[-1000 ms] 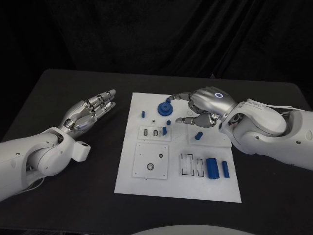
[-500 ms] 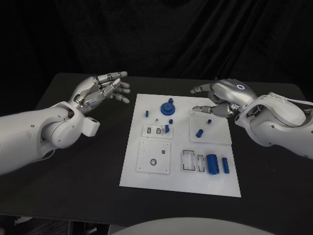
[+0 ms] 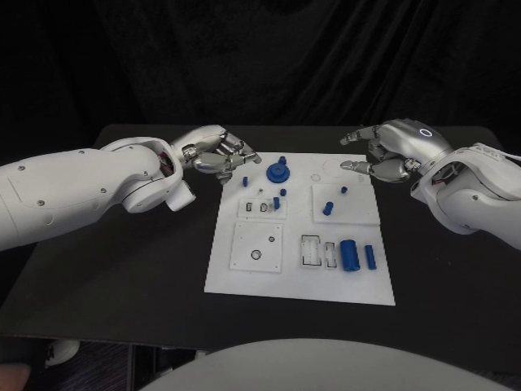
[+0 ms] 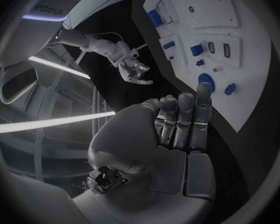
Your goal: Assemble the parts on the task board
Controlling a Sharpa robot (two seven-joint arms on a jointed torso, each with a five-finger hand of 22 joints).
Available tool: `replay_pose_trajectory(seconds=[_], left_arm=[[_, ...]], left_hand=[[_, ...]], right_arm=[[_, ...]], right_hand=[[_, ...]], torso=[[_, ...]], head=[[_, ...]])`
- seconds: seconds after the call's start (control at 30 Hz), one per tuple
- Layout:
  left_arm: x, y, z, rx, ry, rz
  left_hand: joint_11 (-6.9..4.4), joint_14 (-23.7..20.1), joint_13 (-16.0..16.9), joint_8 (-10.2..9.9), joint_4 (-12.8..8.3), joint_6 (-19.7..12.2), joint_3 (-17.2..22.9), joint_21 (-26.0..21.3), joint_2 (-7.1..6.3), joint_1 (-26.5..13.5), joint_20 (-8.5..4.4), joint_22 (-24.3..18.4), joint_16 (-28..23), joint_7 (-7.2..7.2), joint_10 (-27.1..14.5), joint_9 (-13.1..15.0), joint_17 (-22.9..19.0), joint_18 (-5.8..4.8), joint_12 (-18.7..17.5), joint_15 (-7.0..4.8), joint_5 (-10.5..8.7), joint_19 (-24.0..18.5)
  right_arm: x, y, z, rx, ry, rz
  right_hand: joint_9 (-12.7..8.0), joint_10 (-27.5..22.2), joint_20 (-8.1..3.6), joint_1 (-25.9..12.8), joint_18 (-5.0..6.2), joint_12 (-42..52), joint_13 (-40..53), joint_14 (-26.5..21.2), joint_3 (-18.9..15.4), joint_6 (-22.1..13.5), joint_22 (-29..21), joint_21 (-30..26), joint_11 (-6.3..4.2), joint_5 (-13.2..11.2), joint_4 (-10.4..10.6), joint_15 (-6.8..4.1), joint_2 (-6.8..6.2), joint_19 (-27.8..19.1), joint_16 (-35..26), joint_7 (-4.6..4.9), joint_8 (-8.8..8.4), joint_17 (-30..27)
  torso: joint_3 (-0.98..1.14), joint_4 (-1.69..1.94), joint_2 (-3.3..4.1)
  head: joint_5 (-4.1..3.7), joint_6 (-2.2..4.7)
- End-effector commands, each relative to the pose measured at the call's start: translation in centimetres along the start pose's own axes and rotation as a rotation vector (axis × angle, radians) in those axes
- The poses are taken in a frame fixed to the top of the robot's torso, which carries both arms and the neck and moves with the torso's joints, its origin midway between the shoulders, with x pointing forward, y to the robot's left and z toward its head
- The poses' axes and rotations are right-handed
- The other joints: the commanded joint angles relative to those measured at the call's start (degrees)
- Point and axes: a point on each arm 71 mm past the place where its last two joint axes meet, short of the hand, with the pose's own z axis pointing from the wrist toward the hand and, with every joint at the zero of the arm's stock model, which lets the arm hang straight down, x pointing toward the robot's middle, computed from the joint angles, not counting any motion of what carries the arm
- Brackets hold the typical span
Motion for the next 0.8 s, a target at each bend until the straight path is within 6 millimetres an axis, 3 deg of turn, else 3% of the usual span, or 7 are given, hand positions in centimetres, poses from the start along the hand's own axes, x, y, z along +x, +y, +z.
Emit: replay_pose_trajectory(seconds=[0.03, 0.3, 0.4, 0.47, 0.53, 0.67, 0.8], left_arm=[[0.4, 0.3, 0.6, -0.203, 0.037, 0.236], [2.3, -0.9, 2.6, -0.44, 0.14, 0.335], [3.0, -1.2, 3.2, -0.507, 0.163, 0.36], [3.3, -1.3, 3.4, -0.54, 0.172, 0.371], [3.6, -1.4, 3.6, -0.574, 0.184, 0.383], [3.9, -1.5, 4.0, -0.62, 0.199, 0.402], [4.3, -1.6, 4.3, -0.654, 0.215, 0.424]], left_hand=[[-1.97, 29.7, 33.8, 6.5, 0.2, 5.5, -4.8, 16.4, -1.35, -10.5, -2.02, 21.3, 18.3, -0.86, 27.6, 3.2, 34.9, -3.68, 19.3, -2.39, -8.35, 21.0], [-3.27, 29.7, 33.8, 12.8, 0.0, 4.6, -11.0, 20.9, -1.67, -17.5, -3.45, 29.3, 18.3, -2.07, 27.6, 10.0, 34.9, -5.61, 19.3, -3.83, -11.66, 30.8], [-4.04, 29.7, 33.8, 17.5, -0.1, 3.8, -12.8, 20.9, -1.76, -18.5, -4.17, 29.7, 18.3, -2.87, 27.6, 15.5, 34.9, -5.7, 19.3, -4.56, -11.49, 31.5], [-4.63, 29.7, 33.8, 22.1, -0.2, 1.4, -13.9, 20.9, -1.56, -18.8, -4.77, 30.0, 18.3, -3.37, 27.6, 21.7, 34.9, -5.78, 19.3, -5.12, -11.12, 32.0], [-5.1, 29.7, 33.8, 25.7, -0.1, 0.0, -15.0, 20.9, -1.23, -19.7, -5.25, 30.3, 18.3, -3.92, 27.6, 27.2, 34.9, -5.87, 19.3, -5.65, -10.83, 32.6], [-5.86, 29.7, 33.8, 29.1, -0.1, -0.9, -16.0, 21.0, -0.89, -20.5, -6.01, 30.8, 18.3, -4.67, 27.6, 33.3, 34.9, -6.02, 19.3, -6.43, -10.0, 33.5], [-6.26, 29.7, 33.8, 29.9, -0.1, -1.1, -16.6, 20.9, -0.89, -20.7, -6.46, 30.9, 18.3, -5.04, 27.6, 36.0, 34.9, -6.06, 19.3, -6.87, -9.29, 33.9]], right_arm=[[0.2, -0.2, -0.1, 0.017, 0.014, 0.007], [0.2, -0.6, -0.2, 0.033, 0.024, 0.002], [0.3, -0.8, -0.1, 0.036, 0.028, -0.001], [0.4, -0.8, -0.1, 0.038, 0.03, -0.002], [0.4, -0.9, 0.0, 0.041, 0.032, -0.003], [0.5, -1.0, 0.0, 0.047, 0.034, -0.004], [0.5, -1.1, 0.0, 0.053, 0.035, -0.006]], right_hand=[[-0.1, 5.9, 0.14, 0.2, -0.35, 0.2, 15.1, 4.9, 0.2, 0.6, 11.1, -0.1, 0.34, 0.3, 0.0, 0.2, 0.64, 1.5, -0.1, 0.1, 0.26, 9.9], [-0.3, 5.9, 0.25, -0.2, -0.36, 0.2, 15.1, 4.9, 0.0, 1.3, 11.2, -0.1, 0.49, 1.1, 0.2, 0.33, 0.96, 1.5, -0.1, 0.28, 0.37, 9.9], [-0.4, 5.9, 0.3, -0.3, -0.37, 0.2, 15.1, 4.9, -0.1, 1.5, 11.2, 0.0, 0.53, 1.4, 0.2, 0.37, 1.07, 1.6, -0.1, 0.32, 0.37, 9.9], [-0.4, 5.9, 0.31, -0.4, -0.37, 0.2, 15.1, 4.9, -0.1, 1.6, 11.2, 0.0, 0.54, 1.6, 0.2, 0.38, 1.11, 1.6, -0.1, 0.34, 0.38, 9.9], [-0.5, 5.9, 0.31, -0.4, -0.37, 0.2, 15.1, 4.9, -0.1, 1.6, 11.2, 0.0, 0.55, 1.7, 0.2, 0.39, 1.12, 1.6, -0.1, 0.34, 0.38, 9.9], [-0.5, 5.9, 0.33, -0.4, -0.37, 0.2, 15.1, 4.9, -0.2, 1.7, 11.3, 0.0, 0.57, 1.9, 0.2, 0.4, 1.15, 1.6, 0.0, 0.38, 0.38, 10.0], [-0.5, 5.9, 0.34, -0.5, -0.36, 0.2, 15.1, 4.9, -0.2, 1.8, 11.3, 0.0, 0.59, 2.0, 0.2, 0.41, 1.15, 1.6, 0.0, 0.4, 0.38, 10.0]], torso=[[0.92, -0.63, -0.84], [1.9, -1.27, -0.99], [2.07, -1.39, -0.97], [1.91, -1.46, -0.87], [2.03, -1.6, -0.8], [2.25, -1.77, -0.66], [2.46, -1.86, -0.54]], head=[[-0.02, -0.06], [-0.1, -0.06], [-0.13, -0.06], [-0.23, -0.06], [-0.2, -0.06], [-0.36, -0.06], [-0.65, -0.06]])
